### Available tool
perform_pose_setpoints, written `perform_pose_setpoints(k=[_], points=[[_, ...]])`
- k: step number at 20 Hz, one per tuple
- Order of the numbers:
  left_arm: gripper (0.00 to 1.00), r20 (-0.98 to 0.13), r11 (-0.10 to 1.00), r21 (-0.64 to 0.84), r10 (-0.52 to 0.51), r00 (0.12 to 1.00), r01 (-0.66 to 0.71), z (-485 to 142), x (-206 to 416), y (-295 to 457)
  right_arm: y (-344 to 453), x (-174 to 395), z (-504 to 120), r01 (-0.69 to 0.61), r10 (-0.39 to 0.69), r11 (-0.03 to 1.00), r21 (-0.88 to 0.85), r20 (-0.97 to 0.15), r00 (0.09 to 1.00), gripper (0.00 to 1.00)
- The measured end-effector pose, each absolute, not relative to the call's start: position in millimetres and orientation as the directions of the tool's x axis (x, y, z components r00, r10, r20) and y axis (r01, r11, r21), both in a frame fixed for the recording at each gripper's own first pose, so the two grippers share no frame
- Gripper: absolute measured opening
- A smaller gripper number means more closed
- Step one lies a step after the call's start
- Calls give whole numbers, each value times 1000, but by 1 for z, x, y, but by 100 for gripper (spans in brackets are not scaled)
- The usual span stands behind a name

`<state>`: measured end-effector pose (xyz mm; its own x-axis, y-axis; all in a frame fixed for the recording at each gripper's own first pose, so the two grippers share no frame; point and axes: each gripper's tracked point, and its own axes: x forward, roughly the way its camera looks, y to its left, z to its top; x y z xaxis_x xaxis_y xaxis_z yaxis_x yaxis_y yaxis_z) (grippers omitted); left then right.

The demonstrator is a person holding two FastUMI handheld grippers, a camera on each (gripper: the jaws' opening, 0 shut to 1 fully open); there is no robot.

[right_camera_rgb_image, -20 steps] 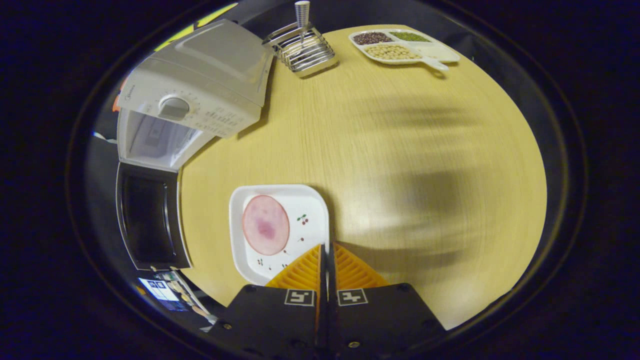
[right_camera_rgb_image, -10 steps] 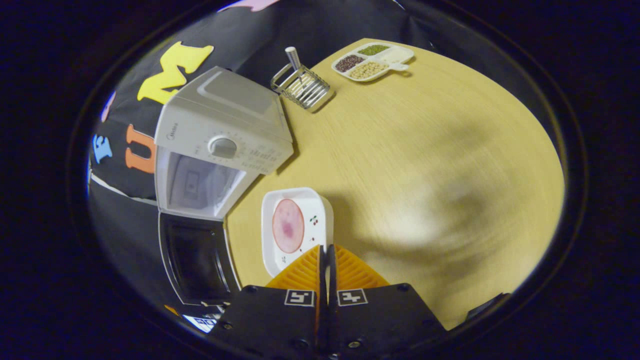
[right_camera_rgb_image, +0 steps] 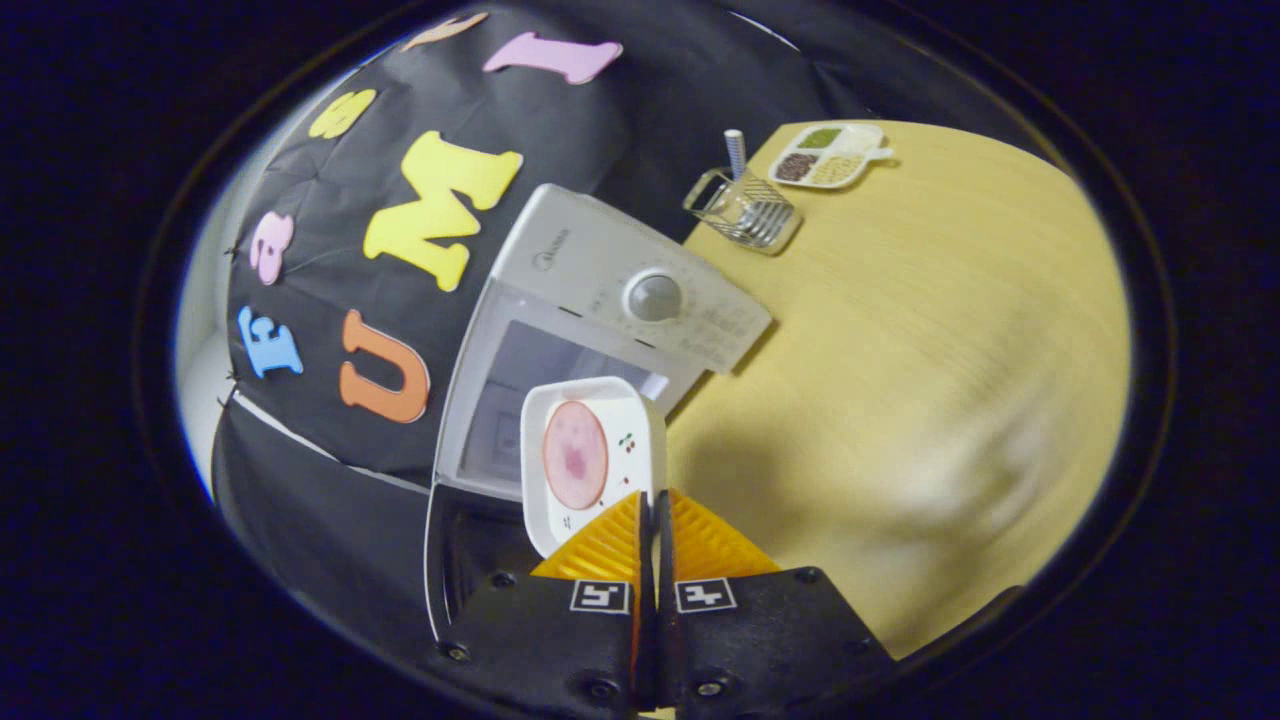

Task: Open the microwave oven with the left hand, put the food in, and close the microwave oven.

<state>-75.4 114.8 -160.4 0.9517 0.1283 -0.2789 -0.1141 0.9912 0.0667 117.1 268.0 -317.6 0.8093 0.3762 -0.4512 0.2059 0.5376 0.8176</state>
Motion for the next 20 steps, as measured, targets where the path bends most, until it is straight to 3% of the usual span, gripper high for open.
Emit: perform_pose_setpoints(k=[3,4,5,6,11,15,16,20], points=[[96,-260,987,90,151,954,-132,-169,-77,126,308,137,-325,212,336,454,866,-386,859,4],[96,-266,986,90,157,951,-138,-174,-79,131,319,143,-328,220,317,416,882,-368,874,0],[96,-266,987,86,157,951,-139,-178,-80,132,327,150,-332,229,293,401,887,-360,886,4],[96,-270,985,92,166,949,-146,-181,-82,135,335,152,-336,244,266,386,890,-361,894,0],[96,-287,981,113,186,940,-159,-197,-81,155,371,199,-349,268,199,290,919,-332,922,4],[96,-290,978,128,197,937,-166,-203,-78,171,384,247,-354,276,140,306,911,-330,934,0],[96,-292,976,134,204,935,-171,-203,-75,177,387,260,-354,274,126,310,911,-325,937,4],[96,-274,974,130,217,937,-187,-201,-68,190,387,303,-370,300,87,337,893,-346,934,4]])
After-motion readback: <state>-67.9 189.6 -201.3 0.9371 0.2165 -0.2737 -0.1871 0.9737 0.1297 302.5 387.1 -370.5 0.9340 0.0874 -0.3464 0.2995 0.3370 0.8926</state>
